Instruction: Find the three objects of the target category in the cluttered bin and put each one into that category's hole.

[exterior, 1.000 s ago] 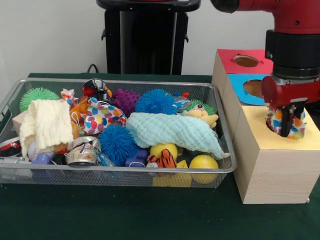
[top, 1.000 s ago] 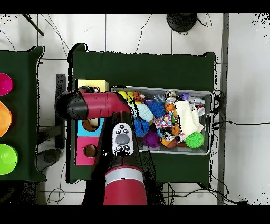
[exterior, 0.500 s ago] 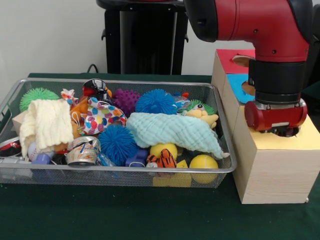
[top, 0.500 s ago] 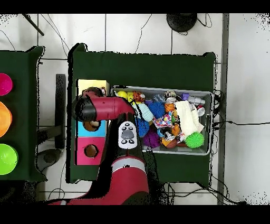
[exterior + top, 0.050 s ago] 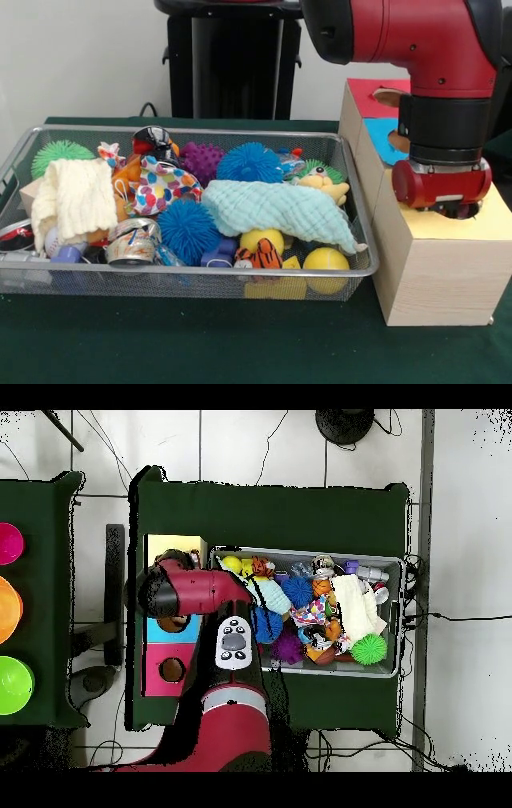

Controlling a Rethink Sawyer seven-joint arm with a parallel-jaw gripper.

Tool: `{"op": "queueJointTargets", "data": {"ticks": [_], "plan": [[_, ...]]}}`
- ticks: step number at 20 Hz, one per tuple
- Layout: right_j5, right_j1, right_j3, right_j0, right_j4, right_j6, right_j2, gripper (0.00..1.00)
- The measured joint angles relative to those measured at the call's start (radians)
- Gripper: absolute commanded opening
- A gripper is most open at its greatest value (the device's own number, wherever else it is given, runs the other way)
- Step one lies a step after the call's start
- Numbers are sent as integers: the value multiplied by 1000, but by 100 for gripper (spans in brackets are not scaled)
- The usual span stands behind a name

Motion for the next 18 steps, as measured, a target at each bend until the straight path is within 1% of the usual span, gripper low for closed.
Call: {"op": "queueJointTargets", "data": {"ticks": [7, 13, 14, 18], "plan": [[0, -1, 2, 20, 1, 0, -24, 0], [0, -3, 4, 19, 3, 0, -21, 0], [0, -4, 4, 18, 4, 0, -19, 100], [0, -8, 10, 20, 6, -1, -7, 100]]}}
